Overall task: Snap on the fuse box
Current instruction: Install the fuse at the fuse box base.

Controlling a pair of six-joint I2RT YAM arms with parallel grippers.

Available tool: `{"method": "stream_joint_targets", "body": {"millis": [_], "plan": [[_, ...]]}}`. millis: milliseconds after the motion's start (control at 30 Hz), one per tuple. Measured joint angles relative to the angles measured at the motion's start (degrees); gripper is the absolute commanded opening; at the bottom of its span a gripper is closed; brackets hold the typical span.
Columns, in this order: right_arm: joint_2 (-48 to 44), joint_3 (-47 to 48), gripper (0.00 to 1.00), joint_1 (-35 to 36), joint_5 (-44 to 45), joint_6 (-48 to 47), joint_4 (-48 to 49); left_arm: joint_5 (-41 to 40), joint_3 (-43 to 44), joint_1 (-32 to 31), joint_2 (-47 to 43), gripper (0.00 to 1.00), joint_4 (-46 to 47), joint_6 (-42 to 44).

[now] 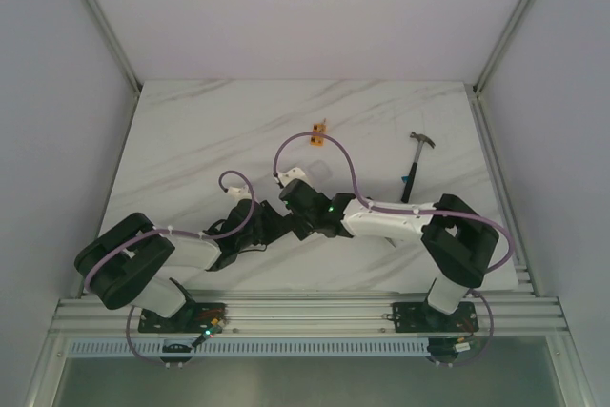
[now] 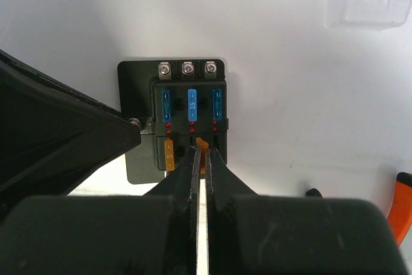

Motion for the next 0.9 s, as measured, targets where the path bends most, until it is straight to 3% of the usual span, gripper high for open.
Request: {"method": "stream_joint_targets", "body": {"millis": [900], "plan": [[0.5,0.9,0.0,0.0,-1.5,-2.3,-0.7,0.0,-0.6,0.0,0.4,0.34,1.6,-1.0]]}}
